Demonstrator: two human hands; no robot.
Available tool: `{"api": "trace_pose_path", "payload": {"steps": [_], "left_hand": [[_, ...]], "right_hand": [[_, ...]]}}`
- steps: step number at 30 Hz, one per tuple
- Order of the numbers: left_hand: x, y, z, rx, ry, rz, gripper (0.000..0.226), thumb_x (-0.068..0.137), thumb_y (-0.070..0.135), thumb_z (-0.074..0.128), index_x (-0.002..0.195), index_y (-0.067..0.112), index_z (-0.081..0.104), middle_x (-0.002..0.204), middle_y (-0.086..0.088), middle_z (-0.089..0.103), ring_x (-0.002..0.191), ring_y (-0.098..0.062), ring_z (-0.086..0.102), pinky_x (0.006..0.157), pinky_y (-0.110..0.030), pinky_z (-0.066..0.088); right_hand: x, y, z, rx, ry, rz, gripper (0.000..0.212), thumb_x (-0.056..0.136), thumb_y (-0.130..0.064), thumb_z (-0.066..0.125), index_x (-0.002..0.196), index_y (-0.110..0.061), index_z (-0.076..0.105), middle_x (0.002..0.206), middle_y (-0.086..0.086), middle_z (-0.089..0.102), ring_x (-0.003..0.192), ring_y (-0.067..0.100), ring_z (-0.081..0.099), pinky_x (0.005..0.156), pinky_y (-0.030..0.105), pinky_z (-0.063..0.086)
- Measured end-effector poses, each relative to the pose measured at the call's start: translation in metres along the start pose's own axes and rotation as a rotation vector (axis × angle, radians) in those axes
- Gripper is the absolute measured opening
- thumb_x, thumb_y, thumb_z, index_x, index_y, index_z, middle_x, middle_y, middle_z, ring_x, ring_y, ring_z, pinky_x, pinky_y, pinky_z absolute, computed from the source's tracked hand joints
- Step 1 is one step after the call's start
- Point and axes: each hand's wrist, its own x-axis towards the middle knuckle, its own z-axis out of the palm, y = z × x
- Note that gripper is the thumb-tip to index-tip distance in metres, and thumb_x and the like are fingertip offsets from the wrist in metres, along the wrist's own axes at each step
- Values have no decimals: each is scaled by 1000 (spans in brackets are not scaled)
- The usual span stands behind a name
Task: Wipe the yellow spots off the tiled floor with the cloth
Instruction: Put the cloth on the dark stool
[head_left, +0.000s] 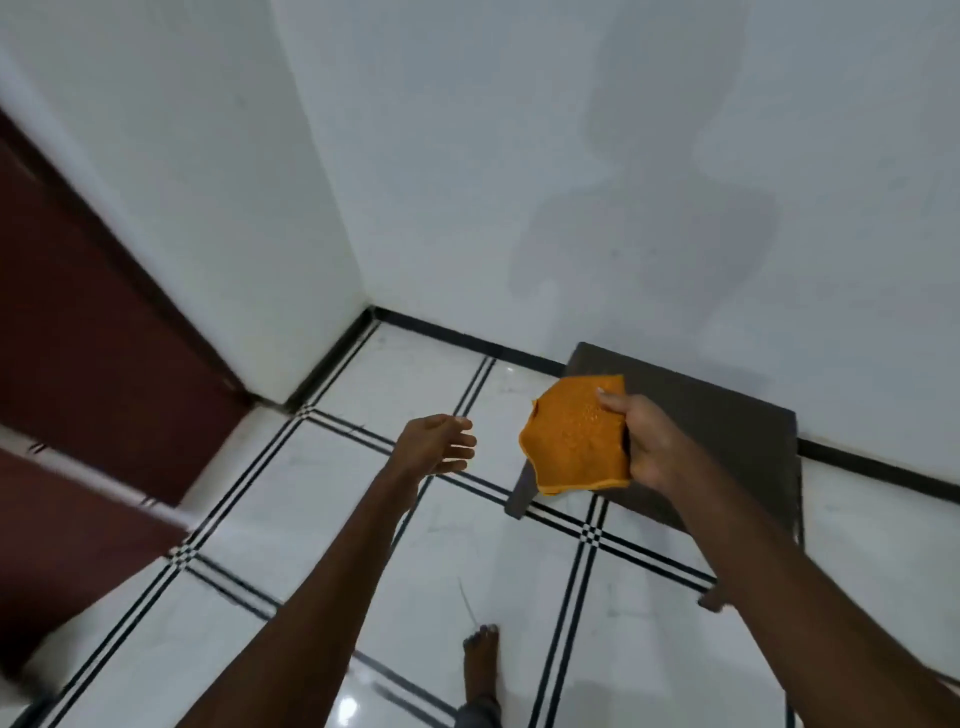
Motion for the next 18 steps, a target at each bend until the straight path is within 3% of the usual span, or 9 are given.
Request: {"api": "trace_pose_path", "payload": {"steps": [4, 7, 10, 13, 16, 18], "left_hand": [[96, 10, 62, 37, -162, -94, 31, 98, 33, 59, 112, 8, 70, 104, -13, 76, 97, -28, 74, 91, -43, 59], [161, 15, 108, 41, -233, -168, 32, 100, 35, 56, 115, 10, 69, 107, -12, 76, 100, -28, 74, 90, -41, 59], [216, 11, 149, 19, -228, -237, 34, 99, 33, 57, 117, 6, 68, 108, -17, 75, 99, -31, 73, 81, -36, 61], [272, -6, 187, 73, -218, -242, 35, 98, 31, 59, 117, 3, 67, 105, -19, 73, 89, -28, 71, 68, -30, 60], [329, -38, 217, 124, -185, -234, 35, 97, 31, 62, 116, 2, 67, 98, -16, 73, 81, -25, 70, 69, -31, 59], [367, -66, 233, 148, -171, -255, 33, 97, 32, 62, 116, 4, 67, 102, -18, 74, 86, -27, 72, 76, -36, 60]], "right_hand": [[65, -18, -49, 126, 123, 64, 68, 96, -35, 64, 152, -20, 30, 146, 17, 49, 127, 45, 52, 106, 65, 41], [112, -25, -85, 197, 189, 97, 71, 93, -34, 68, 152, -23, 30, 140, 15, 51, 122, 43, 54, 105, 65, 42], [159, -27, -117, 246, 232, 112, 70, 92, -31, 69, 151, -23, 31, 136, 14, 53, 114, 41, 55, 100, 63, 44], [218, -22, -148, 258, 261, 137, 69, 95, -27, 65, 154, -20, 29, 147, 16, 48, 125, 44, 51, 92, 59, 44], [285, -8, -185, 278, 234, 150, 67, 95, -30, 64, 153, -20, 30, 146, 15, 49, 119, 42, 56, 86, 57, 47], [332, 9, -209, 304, 194, 165, 66, 93, -33, 67, 149, -22, 33, 142, 14, 52, 113, 40, 58, 83, 56, 51]]}}
